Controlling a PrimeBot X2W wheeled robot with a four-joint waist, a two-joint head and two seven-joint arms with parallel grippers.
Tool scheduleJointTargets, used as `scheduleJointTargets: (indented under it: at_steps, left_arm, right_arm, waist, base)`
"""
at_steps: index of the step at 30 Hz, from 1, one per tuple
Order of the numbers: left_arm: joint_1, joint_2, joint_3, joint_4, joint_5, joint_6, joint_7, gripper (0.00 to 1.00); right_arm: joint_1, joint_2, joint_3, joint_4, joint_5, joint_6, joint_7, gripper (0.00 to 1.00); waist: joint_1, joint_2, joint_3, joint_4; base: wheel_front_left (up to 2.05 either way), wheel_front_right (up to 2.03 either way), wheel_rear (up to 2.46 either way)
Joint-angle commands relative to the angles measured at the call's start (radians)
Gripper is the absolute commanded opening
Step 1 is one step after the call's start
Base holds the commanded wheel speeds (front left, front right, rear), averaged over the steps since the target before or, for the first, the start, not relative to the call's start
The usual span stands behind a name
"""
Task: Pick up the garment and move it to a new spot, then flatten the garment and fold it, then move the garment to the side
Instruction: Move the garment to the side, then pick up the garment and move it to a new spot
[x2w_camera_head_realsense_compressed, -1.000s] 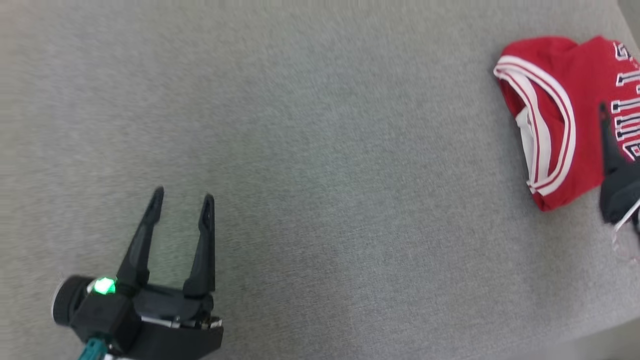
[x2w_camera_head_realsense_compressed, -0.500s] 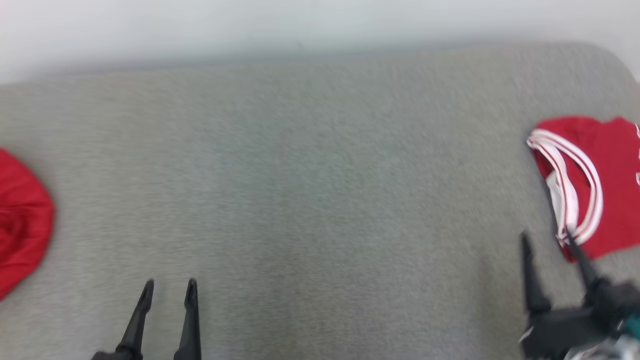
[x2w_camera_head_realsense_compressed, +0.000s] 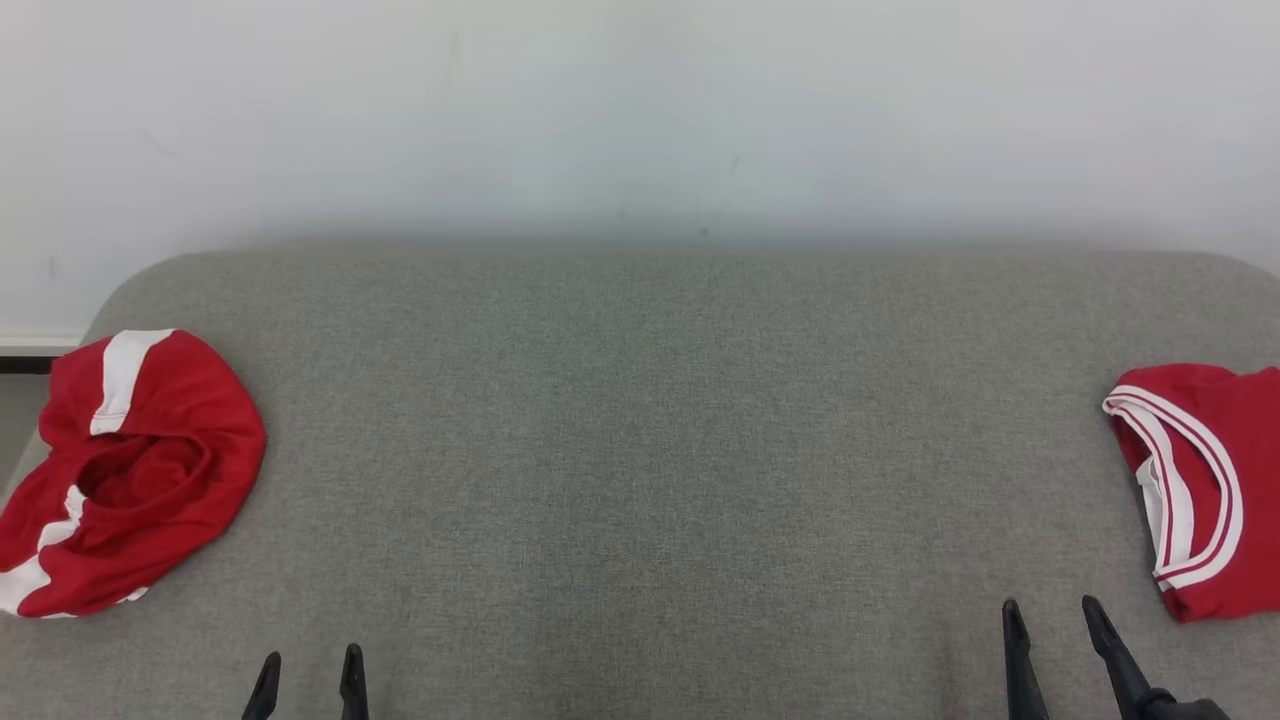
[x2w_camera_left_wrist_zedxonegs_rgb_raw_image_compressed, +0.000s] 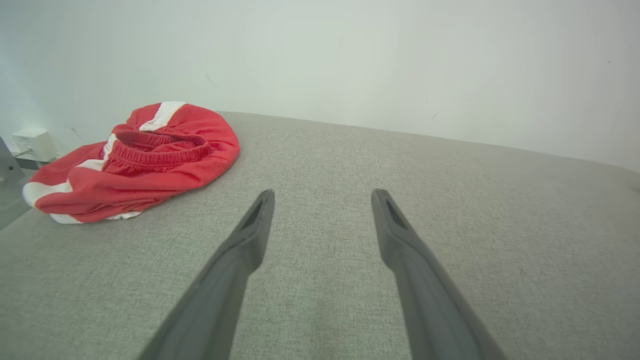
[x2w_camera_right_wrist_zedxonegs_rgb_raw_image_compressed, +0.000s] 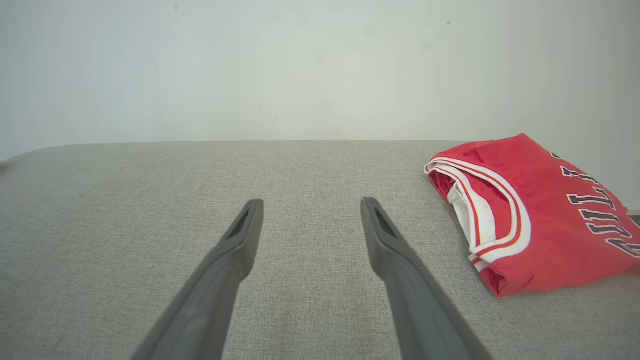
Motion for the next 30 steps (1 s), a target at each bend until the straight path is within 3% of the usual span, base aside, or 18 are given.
scheduleJointTargets:
  at_steps: [1, 17, 30]
  left_arm:
    - [0.010, -0.002, 0.005, 0.013, -0.006, 0.001, -0.003, 1.00]
    - [0.027, -0.002, 0.002, 0.027, -0.022, 0.004, -0.003, 1.00]
    - [0.010, -0.002, -0.025, 0.034, -0.017, 0.003, -0.003, 1.00]
  right_arm:
    - [0.020, 0.003, -0.003, 0.015, 0.000, -0.003, -0.008, 1.00]
    - [0.048, 0.004, -0.026, 0.006, 0.042, -0.003, -0.008, 1.00]
    - [0.053, 0.004, -0.020, 0.006, 0.048, -0.003, -0.008, 1.00]
  waist:
    - [0.0003, 0.0002, -0.029, 0.014]
    - [0.0003, 0.0002, -0.052, 0.002]
    - [0.0003, 0.0002, -0.054, 0.036]
  base:
    - [0.00, 0.00, 0.00]
    - [0.00, 0.00, 0.00]
    - [0.00, 0.00, 0.00]
